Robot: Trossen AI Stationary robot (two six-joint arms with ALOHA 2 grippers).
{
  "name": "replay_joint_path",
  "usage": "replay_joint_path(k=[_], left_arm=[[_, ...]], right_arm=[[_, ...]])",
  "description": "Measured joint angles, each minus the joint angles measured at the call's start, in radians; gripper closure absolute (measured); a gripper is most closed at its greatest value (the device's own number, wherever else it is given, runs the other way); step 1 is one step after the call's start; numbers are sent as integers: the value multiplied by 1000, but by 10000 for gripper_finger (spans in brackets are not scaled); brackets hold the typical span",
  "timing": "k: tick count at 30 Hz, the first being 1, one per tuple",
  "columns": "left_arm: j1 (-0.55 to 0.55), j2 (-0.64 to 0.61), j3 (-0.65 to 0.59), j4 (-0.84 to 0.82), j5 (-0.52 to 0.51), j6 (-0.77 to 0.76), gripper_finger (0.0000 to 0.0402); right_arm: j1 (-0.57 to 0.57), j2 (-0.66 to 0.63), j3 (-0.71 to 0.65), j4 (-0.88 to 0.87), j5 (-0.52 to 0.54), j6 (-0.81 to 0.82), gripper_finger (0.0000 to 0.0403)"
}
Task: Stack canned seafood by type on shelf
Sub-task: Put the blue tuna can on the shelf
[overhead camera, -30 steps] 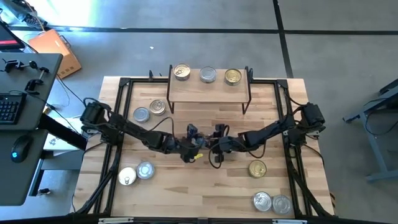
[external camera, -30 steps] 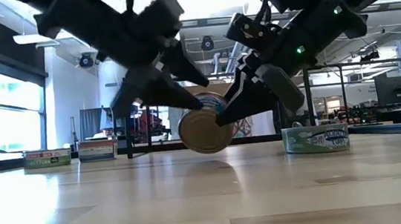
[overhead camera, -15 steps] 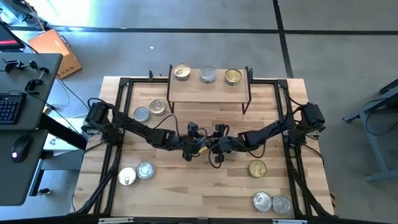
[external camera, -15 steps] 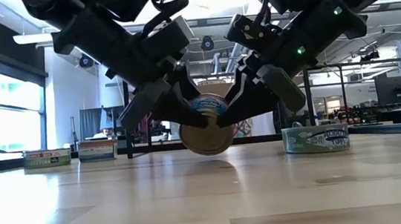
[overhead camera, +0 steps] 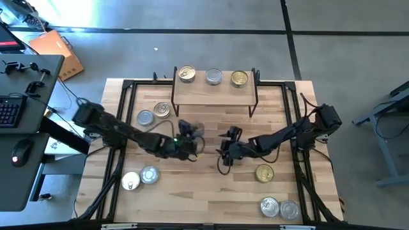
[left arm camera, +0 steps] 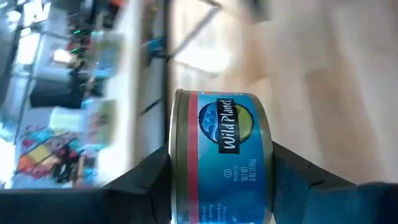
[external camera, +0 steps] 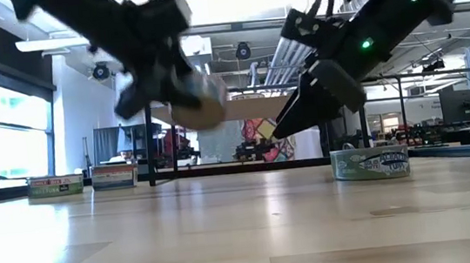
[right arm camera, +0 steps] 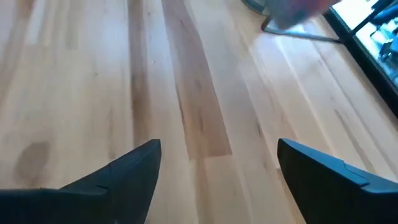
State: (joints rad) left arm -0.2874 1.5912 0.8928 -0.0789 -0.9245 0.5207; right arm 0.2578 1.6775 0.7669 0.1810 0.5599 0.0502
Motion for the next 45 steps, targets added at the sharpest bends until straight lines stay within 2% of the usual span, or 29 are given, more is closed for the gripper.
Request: replay_joint_path(k=[4, 8, 12, 18, 20, 24, 27, 35, 45], left_arm=[[19, -132, 0, 6, -12, 59, 227], [101, -212, 1, 17, -8, 177, 227], [226, -229, 1, 15, 9, 254, 227], [381, -209, 1, 3, 137, 267, 225], [413, -209, 1, -2, 160, 267, 205], [444, -210, 1, -4, 188, 269, 152], [452, -210, 1, -11, 226, 270, 133], [482, -210, 1, -28, 377, 247, 125], [545, -218, 1, -22, 399, 213, 124]], right_arm=[[27, 0, -3, 2, 41, 21, 87], [33, 0, -3, 11, 42, 23, 86], [33, 0, -4, 11, 42, 22, 86], [32, 0, -4, 11, 43, 21, 85], [32, 0, -4, 10, 43, 21, 85], [32, 0, -4, 7, 43, 21, 85], [32, 0, -4, 6, 43, 21, 85], [32, 0, -4, 4, 42, 24, 85], [32, 0, -4, 4, 35, 24, 85]])
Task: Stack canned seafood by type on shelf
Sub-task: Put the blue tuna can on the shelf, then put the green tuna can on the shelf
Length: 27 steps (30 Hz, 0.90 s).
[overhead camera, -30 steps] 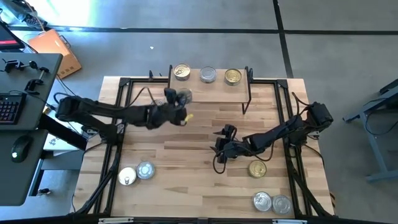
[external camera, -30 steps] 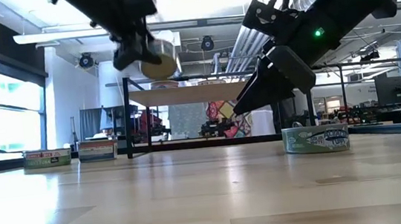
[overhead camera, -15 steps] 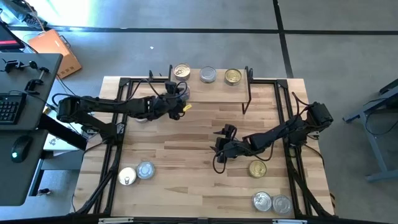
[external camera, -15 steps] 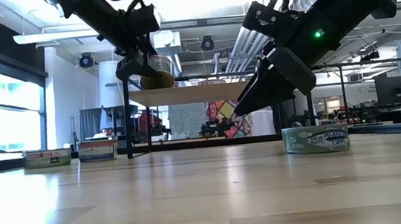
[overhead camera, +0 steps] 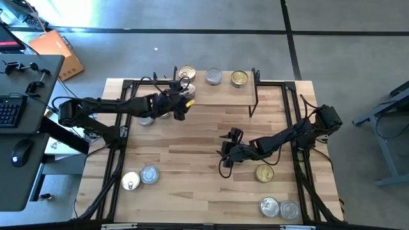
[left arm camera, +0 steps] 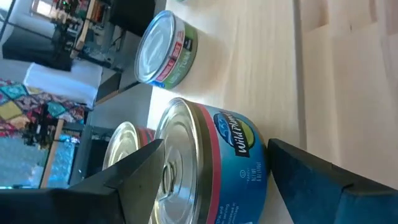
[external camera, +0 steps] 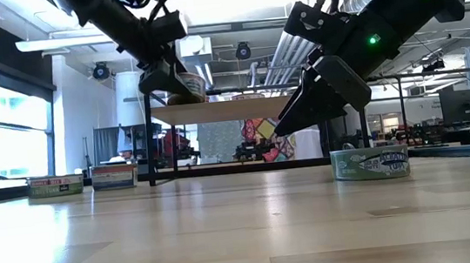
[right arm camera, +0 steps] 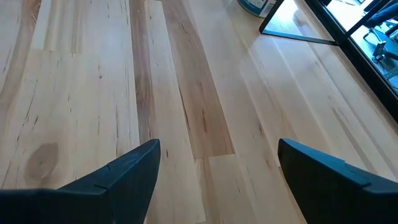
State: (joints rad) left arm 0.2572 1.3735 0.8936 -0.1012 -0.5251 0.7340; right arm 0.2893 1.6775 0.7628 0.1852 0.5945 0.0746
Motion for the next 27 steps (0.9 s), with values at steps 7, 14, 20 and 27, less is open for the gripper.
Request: replay_joint_path(k=[7, 14, 20, 27], left_arm=[[0, -4, 0, -6, 0, -52, 124], [-11, -30, 0, -5, -3, -75, 123], [-97, -103, 0, -5, -22, -213, 124], [-322, -103, 1, -9, -29, -309, 153]], right_arm=[[0, 0, 0, 0, 0, 0, 85], [0, 1, 0, 7, 0, 0, 85], [42, -56, -1, -5, 0, -48, 85], [156, -235, -1, -313, 0, 14, 85]])
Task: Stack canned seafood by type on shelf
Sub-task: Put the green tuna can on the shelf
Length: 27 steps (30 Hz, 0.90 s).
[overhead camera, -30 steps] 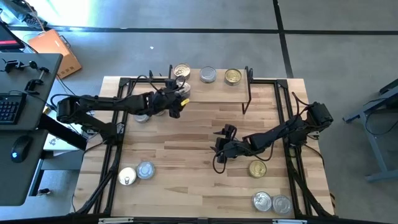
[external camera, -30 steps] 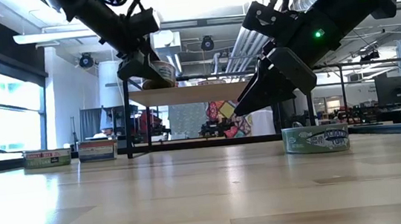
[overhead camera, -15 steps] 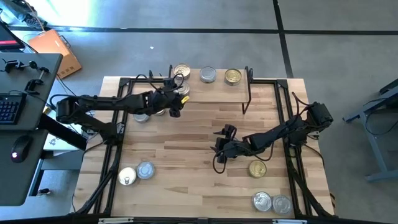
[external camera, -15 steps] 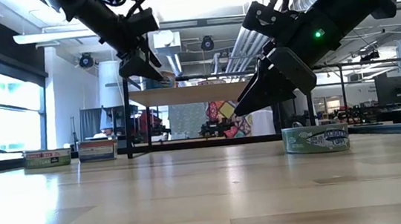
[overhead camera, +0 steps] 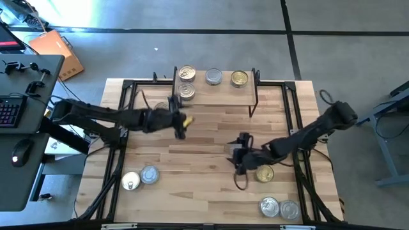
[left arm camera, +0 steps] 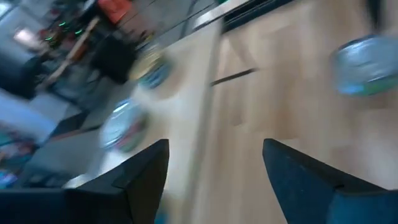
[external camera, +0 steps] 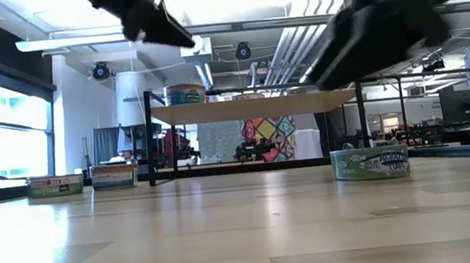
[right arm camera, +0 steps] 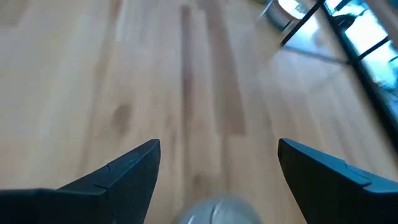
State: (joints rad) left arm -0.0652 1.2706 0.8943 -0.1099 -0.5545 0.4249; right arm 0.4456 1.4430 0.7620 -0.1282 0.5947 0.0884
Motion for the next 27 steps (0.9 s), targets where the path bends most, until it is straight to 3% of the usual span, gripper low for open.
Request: replay_joint_path(k=[4, 10, 15, 18, 21, 27], left_arm=[[-132, 31, 0, -7, 0, -119, 174], [-271, 126, 0, -70, -25, -301, 202], [-355, 187, -1, -223, -60, -435, 222], [-402, 169, -1, -356, -54, -634, 231], [-446, 135, 0, -473, 46, -934, 239], [-570, 124, 0, -710, 406, -1469, 278]], right_arm=[[100, -77, 0, -159, 0, 153, 85], [259, -90, 7, -180, -4, 239, 90], [285, -90, 11, -224, 0, 264, 92], [276, -90, 8, -265, 4, 223, 92], [253, -90, 7, -287, 62, 189, 92], [195, -89, 7, -226, 166, 127, 92]])
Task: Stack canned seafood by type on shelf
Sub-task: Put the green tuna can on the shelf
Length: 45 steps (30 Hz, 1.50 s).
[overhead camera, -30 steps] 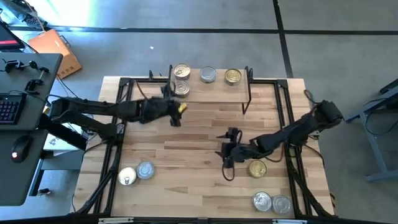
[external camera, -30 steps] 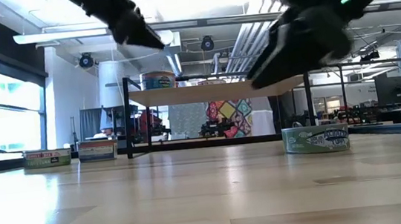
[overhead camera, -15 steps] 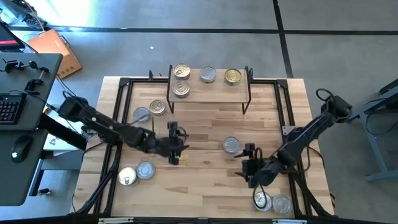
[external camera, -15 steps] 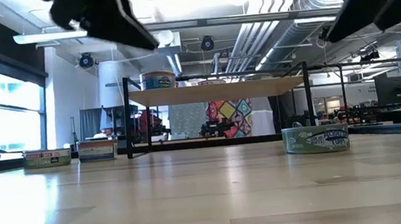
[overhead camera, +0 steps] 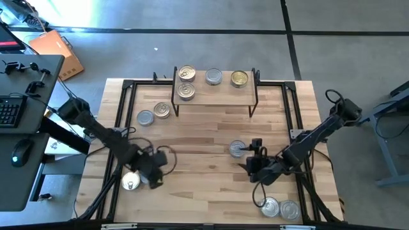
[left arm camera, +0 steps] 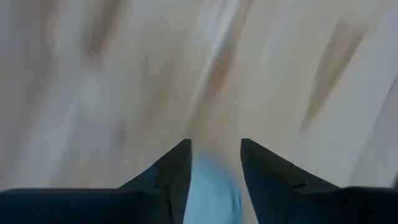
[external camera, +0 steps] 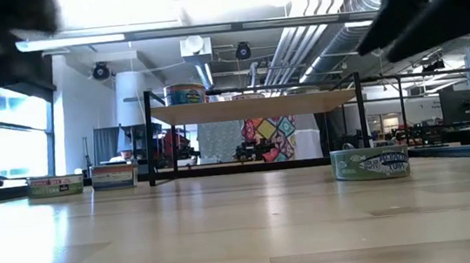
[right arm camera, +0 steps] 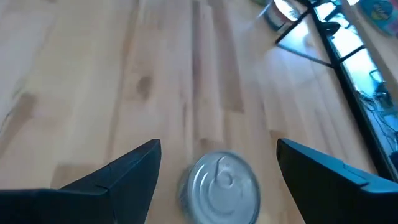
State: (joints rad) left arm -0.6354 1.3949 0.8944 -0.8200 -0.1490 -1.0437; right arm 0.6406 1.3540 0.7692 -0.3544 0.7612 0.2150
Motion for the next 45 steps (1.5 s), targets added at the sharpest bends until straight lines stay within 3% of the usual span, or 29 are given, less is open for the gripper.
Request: replay_joint_path(k=[2, 5, 13, 18, 23, 26, 29, 33, 37, 41, 45], left_arm=[[-46, 10, 0, -71, 63, -122, 298], [-103, 20, -6, -139, 76, -220, 330], [-90, 19, -158, 39, -114, -146, 398], [-8, 21, -217, 274, -286, 7, 395], [81, 21, -216, 623, -551, 362, 395], [115, 14, -216, 774, -537, 562, 394], [127, -11, -216, 760, -451, 603, 394], [94, -44, -216, 575, -283, 452, 394], [0, -47, -216, 356, -174, 162, 394], [-109, -47, -217, 191, -160, -141, 394], [-206, -27, -221, 99, -278, -336, 394]], right_arm=[[-15, 1, 0, 26, 5, -14, 92], [-28, 2, 0, 57, 9, -33, 92], [-55, 2, 0, 123, 11, -100, 92], [-85, 2, 0, 165, 12, -111, 92], [-113, 2, 0, 209, 12, -105, 92], [-126, 3, 0, 248, 9, -88, 92], [-137, 23, 0, 296, -21, -100, 92], [-155, 91, 0, 401, -49, -154, 92], [-179, 175, 0, 486, -58, -225, 92], [-201, 229, 0, 544, -34, -267, 92], [-210, 233, 0, 559, -36, -268, 92]])
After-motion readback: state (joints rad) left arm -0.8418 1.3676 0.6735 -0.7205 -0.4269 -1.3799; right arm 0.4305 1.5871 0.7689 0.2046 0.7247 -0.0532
